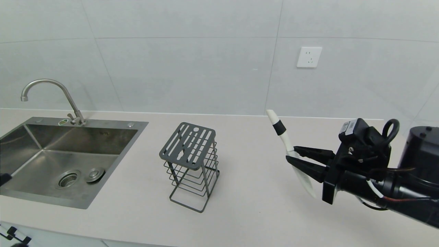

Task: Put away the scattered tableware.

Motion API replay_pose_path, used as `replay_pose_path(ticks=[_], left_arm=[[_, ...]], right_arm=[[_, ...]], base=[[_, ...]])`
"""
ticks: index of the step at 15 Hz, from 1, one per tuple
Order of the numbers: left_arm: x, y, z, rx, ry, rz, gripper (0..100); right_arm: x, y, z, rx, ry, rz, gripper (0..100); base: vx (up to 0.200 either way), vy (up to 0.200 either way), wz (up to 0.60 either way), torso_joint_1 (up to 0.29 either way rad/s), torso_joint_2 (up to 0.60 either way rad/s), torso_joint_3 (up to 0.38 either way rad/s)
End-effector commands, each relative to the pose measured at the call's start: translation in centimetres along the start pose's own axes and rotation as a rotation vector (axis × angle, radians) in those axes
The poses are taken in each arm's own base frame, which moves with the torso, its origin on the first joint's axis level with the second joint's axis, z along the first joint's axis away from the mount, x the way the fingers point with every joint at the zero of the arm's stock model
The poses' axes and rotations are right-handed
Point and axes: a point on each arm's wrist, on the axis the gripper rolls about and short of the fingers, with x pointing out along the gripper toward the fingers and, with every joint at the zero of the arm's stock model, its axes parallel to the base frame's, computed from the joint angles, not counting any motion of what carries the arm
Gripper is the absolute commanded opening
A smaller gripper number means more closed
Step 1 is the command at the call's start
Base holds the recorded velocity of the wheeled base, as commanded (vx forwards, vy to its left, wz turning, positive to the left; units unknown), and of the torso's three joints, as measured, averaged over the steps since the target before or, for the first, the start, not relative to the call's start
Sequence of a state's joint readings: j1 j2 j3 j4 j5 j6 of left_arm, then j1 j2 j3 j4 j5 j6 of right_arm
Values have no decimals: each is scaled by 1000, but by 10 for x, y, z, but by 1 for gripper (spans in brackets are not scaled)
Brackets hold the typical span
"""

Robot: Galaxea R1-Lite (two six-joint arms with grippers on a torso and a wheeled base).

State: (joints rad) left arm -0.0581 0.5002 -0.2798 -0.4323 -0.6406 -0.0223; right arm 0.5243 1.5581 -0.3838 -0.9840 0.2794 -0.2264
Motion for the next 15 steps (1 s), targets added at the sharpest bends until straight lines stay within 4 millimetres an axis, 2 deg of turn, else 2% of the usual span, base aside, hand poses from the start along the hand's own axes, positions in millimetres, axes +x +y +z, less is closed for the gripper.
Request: replay_pose_path(ticks=[1,4,6,8,11,15], left_arm=[[35,21,-5,36,55,-69,100],[58,27,-11,102,70,-170,100],[64,24,-9,121,59,-255,100],[86,31,0,155,11,-375,100],[116,43,0,185,-36,-489,100],[133,48,-15,147,-21,-635,100]], right_arm=[[8,-2,-1,-2,-7,11,0],[10,-4,9,-19,-69,13,0],[8,-4,10,-24,-87,13,0],[5,-4,16,-35,-126,26,0],[3,-3,18,-41,-146,30,0],[-3,1,21,-63,-191,74,0]], base=[[0,0,0,0,0,0],[0,0,0,0,0,0],[0,0,0,0,0,0],[0,0,0,0,0,0],[0,0,0,0,0,0],[0,0,0,0,0,0]])
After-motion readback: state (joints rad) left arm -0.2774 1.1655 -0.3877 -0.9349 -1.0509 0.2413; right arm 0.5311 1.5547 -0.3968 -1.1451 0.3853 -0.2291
